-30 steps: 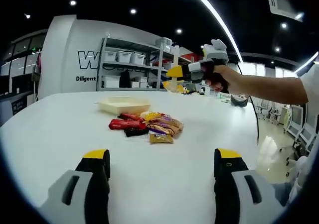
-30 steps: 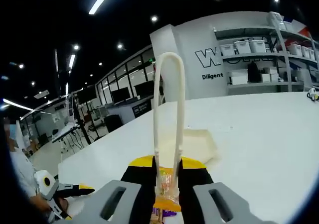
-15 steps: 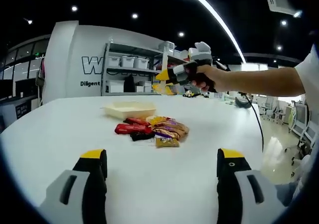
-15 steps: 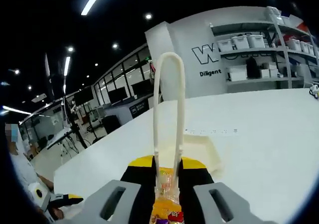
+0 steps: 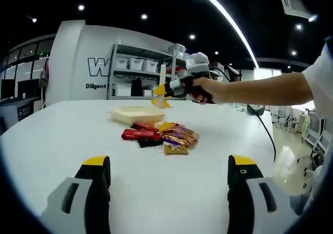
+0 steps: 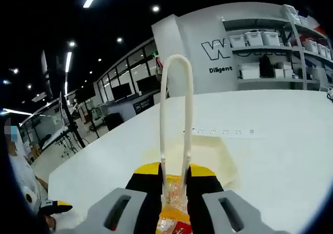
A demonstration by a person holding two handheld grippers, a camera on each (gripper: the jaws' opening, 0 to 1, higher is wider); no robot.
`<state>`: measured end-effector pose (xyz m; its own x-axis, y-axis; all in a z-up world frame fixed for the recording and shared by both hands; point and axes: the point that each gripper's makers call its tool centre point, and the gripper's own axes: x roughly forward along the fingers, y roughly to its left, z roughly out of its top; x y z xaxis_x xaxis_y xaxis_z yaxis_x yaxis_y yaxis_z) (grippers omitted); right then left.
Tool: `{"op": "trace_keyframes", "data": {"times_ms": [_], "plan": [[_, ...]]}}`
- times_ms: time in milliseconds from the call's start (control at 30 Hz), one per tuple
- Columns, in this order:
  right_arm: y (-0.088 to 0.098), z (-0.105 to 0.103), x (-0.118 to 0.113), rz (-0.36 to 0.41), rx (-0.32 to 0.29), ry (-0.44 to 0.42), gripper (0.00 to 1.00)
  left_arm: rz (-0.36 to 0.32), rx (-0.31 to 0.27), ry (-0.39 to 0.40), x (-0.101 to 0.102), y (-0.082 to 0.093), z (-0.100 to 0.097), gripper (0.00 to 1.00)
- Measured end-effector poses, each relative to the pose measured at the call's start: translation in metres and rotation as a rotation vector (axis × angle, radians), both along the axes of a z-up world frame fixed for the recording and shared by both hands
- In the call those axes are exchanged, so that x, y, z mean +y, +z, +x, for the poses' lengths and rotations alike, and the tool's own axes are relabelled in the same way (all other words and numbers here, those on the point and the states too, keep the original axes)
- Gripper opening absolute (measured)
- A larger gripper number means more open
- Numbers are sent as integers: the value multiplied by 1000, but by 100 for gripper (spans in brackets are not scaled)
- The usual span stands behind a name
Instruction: Place the target food into the container with the food tongs after gripping and lifting it, then release it inside without dropping or visibly crushing the food.
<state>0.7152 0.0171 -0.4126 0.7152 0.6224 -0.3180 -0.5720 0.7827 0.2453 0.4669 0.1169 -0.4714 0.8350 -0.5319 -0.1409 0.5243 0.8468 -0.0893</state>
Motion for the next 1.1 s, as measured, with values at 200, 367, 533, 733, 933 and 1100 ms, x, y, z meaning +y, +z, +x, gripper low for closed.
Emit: {"op": "trace_keyframes", "data": {"times_ms": [200, 367, 533, 733, 933, 1100], "plan": [[-16, 8, 12, -38, -9, 6, 10, 8, 1, -13, -3, -1, -1, 91], [-26, 14, 15, -64, -30, -4, 11, 20, 4, -16, -3, -2, -1, 91], [-34, 16, 23, -96, -37, 11, 11, 13, 6, -15, -3, -2, -1, 91], [-34, 11, 21, -87, -53, -3, 12, 35, 3, -16, -4, -4, -1, 90], [-32, 6, 16, -96, -75, -4, 13, 23, 8, -14, -3, -3, -1, 91], [-28, 2, 10, -105, -89, -4, 14, 23, 13, -12, -3, -4, -1, 90]]}}
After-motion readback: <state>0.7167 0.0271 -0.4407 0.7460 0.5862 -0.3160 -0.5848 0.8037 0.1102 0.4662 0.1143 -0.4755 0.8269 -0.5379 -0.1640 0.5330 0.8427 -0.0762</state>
